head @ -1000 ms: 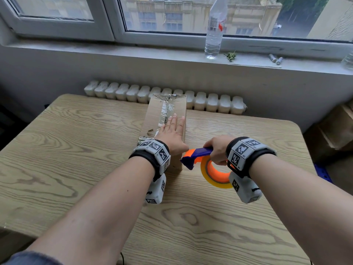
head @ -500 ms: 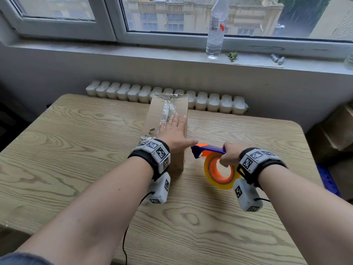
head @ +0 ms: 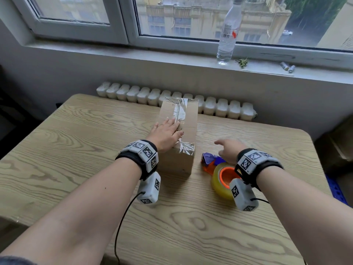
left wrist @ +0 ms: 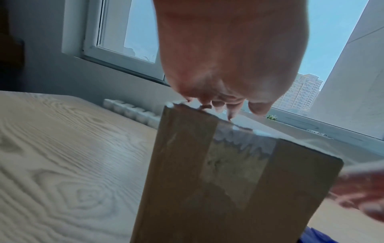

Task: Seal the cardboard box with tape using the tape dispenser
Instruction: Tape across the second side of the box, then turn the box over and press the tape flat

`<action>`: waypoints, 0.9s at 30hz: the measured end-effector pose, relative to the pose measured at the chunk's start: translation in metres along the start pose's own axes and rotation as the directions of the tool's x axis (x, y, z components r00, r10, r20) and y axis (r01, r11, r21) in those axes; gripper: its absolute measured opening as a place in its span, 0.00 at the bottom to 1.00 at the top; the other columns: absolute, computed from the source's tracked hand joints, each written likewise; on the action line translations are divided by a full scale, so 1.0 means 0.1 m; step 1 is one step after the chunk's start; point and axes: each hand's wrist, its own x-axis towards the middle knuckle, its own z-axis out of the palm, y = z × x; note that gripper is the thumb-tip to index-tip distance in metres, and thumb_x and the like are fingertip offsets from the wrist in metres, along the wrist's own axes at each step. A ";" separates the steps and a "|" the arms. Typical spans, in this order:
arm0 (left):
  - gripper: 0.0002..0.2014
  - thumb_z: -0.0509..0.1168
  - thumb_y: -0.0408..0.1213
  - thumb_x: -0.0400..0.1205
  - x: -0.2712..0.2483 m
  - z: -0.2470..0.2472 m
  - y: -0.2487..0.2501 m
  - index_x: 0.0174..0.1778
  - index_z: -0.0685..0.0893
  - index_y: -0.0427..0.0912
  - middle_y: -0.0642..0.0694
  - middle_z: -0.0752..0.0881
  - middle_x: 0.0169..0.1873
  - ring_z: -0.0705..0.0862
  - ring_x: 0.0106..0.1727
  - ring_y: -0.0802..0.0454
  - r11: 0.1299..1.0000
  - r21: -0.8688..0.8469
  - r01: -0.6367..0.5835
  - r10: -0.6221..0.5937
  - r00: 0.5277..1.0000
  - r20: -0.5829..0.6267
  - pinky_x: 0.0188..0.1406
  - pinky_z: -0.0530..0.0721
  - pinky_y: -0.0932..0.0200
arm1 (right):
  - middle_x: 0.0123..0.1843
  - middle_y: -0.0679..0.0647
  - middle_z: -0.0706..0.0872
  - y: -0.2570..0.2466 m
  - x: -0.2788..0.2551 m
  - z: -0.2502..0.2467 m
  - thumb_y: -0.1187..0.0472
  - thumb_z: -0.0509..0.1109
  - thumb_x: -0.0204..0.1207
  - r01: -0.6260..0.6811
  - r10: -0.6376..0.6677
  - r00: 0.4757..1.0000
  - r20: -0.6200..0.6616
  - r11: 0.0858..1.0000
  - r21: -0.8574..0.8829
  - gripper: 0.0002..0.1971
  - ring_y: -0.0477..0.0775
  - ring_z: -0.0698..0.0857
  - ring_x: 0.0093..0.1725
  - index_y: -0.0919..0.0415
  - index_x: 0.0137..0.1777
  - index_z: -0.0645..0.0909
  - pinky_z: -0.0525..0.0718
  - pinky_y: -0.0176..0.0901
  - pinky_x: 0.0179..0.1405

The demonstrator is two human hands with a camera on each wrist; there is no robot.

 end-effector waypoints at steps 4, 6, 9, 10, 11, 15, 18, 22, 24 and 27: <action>0.26 0.42 0.48 0.89 -0.09 -0.14 -0.04 0.85 0.51 0.47 0.51 0.48 0.85 0.46 0.86 0.53 0.998 0.051 -0.033 0.030 0.997 0.073 0.85 0.44 0.47 | 0.79 0.53 0.72 -0.36 -0.09 -0.14 0.64 0.57 0.81 0.163 -0.155 0.974 -0.163 0.986 0.035 0.26 0.57 0.73 0.76 0.49 0.79 0.66 0.74 0.50 0.72; 0.26 0.43 0.48 0.90 -0.13 -0.21 -0.08 0.84 0.53 0.48 0.50 0.49 0.85 0.47 0.86 0.51 0.995 0.086 -0.052 0.043 0.993 0.112 0.85 0.45 0.46 | 0.80 0.52 0.71 -0.54 -0.14 -0.20 0.64 0.56 0.82 0.231 -0.218 0.949 -0.227 0.973 0.029 0.25 0.55 0.70 0.78 0.50 0.79 0.67 0.70 0.50 0.76; 0.25 0.45 0.47 0.90 -0.18 -0.31 -0.15 0.84 0.56 0.48 0.45 0.49 0.85 0.47 0.86 0.48 0.984 0.155 -0.088 0.060 0.982 0.177 0.84 0.48 0.49 | 0.82 0.53 0.67 -0.77 -0.23 -0.26 0.62 0.55 0.83 0.291 -0.286 0.919 -0.271 0.956 -0.020 0.25 0.54 0.65 0.81 0.52 0.81 0.65 0.63 0.47 0.78; 0.25 0.45 0.46 0.90 -0.19 -0.34 -0.18 0.84 0.56 0.48 0.44 0.49 0.85 0.48 0.86 0.47 0.983 0.161 -0.093 0.061 0.980 0.189 0.83 0.48 0.50 | 0.83 0.53 0.65 -0.83 -0.26 -0.27 0.61 0.55 0.84 0.300 -0.298 0.916 -0.268 0.953 -0.035 0.25 0.54 0.63 0.81 0.51 0.81 0.64 0.61 0.46 0.79; 0.25 0.46 0.46 0.89 -0.19 -0.35 -0.22 0.84 0.55 0.49 0.42 0.49 0.85 0.48 0.86 0.46 0.984 0.153 -0.091 0.060 0.979 0.195 0.83 0.48 0.51 | 0.83 0.53 0.65 -0.89 -0.28 -0.28 0.60 0.55 0.84 0.308 -0.310 0.915 -0.257 0.950 -0.049 0.24 0.54 0.62 0.82 0.51 0.81 0.64 0.60 0.47 0.80; 0.26 0.47 0.47 0.89 -0.22 -0.41 -0.33 0.84 0.53 0.53 0.45 0.45 0.85 0.46 0.86 0.47 0.987 0.096 -0.125 0.105 0.975 0.196 0.84 0.45 0.50 | 0.85 0.53 0.60 -1.06 -0.29 -0.23 0.58 0.57 0.85 0.308 -0.322 0.933 -0.159 0.945 -0.111 0.26 0.54 0.58 0.84 0.46 0.82 0.60 0.54 0.51 0.82; 0.25 0.46 0.49 0.89 -0.20 -0.41 -0.33 0.84 0.54 0.58 0.48 0.46 0.85 0.45 0.86 0.46 0.969 0.157 -0.190 0.155 0.965 0.213 0.85 0.46 0.47 | 0.85 0.53 0.57 -1.10 -0.29 -0.18 0.56 0.57 0.85 0.293 -0.307 0.948 -0.082 0.944 -0.148 0.26 0.55 0.55 0.84 0.45 0.83 0.58 0.54 0.53 0.84; 0.25 0.47 0.47 0.89 -0.14 -0.34 -0.35 0.84 0.54 0.58 0.49 0.47 0.85 0.44 0.86 0.47 0.962 0.170 -0.213 0.166 0.953 0.255 0.85 0.45 0.43 | 0.83 0.55 0.63 -1.08 -0.32 -0.17 0.53 0.57 0.85 0.286 -0.297 0.954 -0.046 0.945 -0.157 0.25 0.55 0.61 0.82 0.48 0.82 0.61 0.57 0.49 0.80; 0.26 0.49 0.47 0.89 -0.12 -0.33 -0.36 0.84 0.53 0.54 0.48 0.47 0.85 0.44 0.86 0.48 0.960 0.167 -0.223 0.180 0.954 0.239 0.85 0.46 0.45 | 0.81 0.55 0.66 -1.06 -0.32 -0.16 0.51 0.59 0.84 0.287 -0.300 0.952 -0.064 0.944 -0.162 0.25 0.55 0.63 0.80 0.51 0.81 0.63 0.59 0.48 0.79; 0.30 0.51 0.51 0.87 -0.11 -0.32 -0.42 0.85 0.51 0.49 0.46 0.45 0.85 0.43 0.86 0.50 0.962 0.157 -0.225 0.192 0.961 0.200 0.84 0.44 0.50 | 0.80 0.53 0.67 -1.05 -0.30 -0.13 0.50 0.62 0.82 0.279 -0.297 0.950 -0.094 0.946 -0.165 0.28 0.54 0.66 0.79 0.54 0.80 0.64 0.63 0.47 0.78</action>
